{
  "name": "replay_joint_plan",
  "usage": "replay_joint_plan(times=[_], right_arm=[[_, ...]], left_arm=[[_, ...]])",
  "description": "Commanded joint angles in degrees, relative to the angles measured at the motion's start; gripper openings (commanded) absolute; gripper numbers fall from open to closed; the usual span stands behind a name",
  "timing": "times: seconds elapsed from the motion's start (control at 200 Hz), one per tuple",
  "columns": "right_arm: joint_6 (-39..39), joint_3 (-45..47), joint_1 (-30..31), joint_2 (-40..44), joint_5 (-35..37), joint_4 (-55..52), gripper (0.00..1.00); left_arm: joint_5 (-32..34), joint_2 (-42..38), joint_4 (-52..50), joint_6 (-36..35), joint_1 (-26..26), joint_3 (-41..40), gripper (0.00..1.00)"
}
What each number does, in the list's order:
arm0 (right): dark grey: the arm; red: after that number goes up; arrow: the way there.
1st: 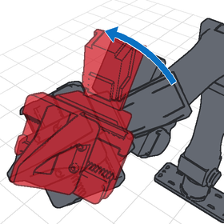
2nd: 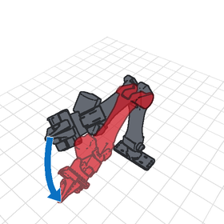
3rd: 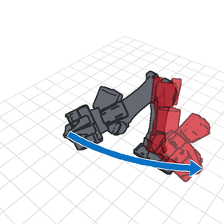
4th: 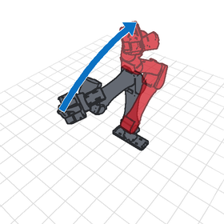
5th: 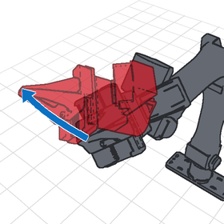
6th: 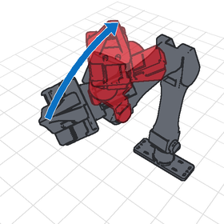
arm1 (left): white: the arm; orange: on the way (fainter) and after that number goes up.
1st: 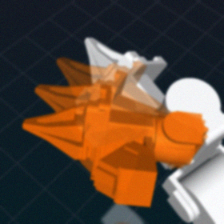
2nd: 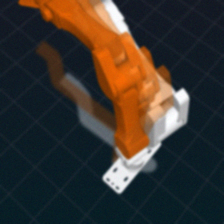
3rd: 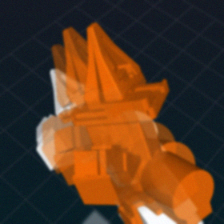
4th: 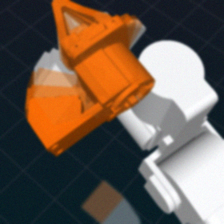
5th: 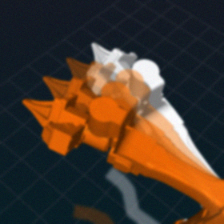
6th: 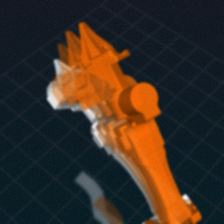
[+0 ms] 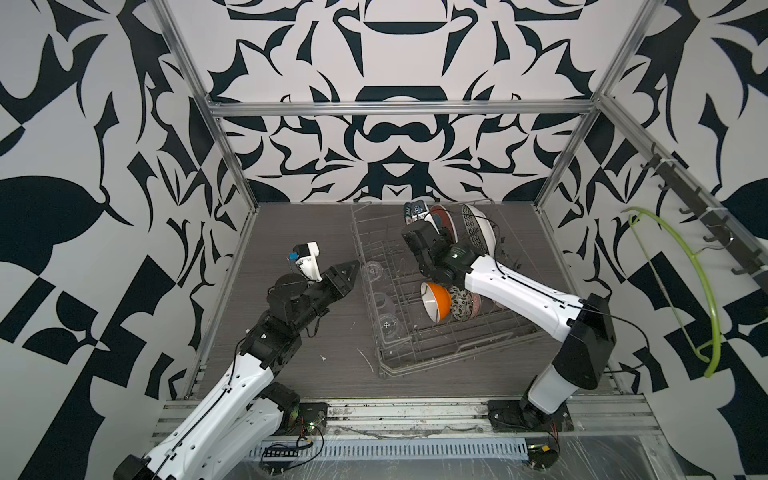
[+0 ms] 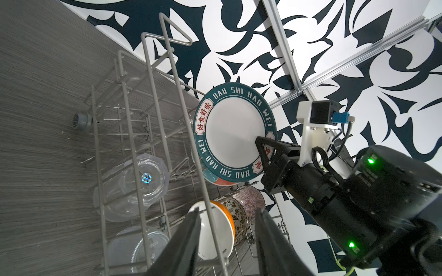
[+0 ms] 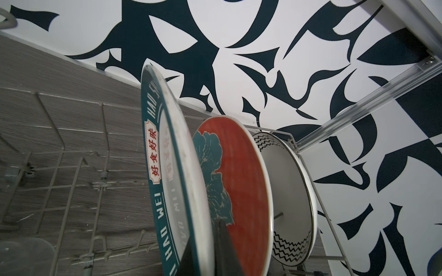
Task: Load bowls into a dish rack
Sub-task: Place the distractor at the dish rack.
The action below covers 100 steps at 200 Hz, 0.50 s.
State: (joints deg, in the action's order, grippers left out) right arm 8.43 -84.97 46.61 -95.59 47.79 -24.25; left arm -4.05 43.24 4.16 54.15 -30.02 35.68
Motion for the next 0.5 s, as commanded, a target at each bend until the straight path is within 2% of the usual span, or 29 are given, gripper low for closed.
replay_joint_plan(times=[0.0, 0.495], right_arm=[[2.6, 0.1, 0.3, 0.0, 2.1, 2.4, 0.00], [6.9, 1.5, 0.5, -2.6, 1.7, 0.1, 0.00]], left_arm=[[0.1, 0.0, -0.6, -0.9, 0.1, 2.0, 0.43], [1.6, -1.8, -1.9, -1.4, 0.1, 1.0, 0.45]])
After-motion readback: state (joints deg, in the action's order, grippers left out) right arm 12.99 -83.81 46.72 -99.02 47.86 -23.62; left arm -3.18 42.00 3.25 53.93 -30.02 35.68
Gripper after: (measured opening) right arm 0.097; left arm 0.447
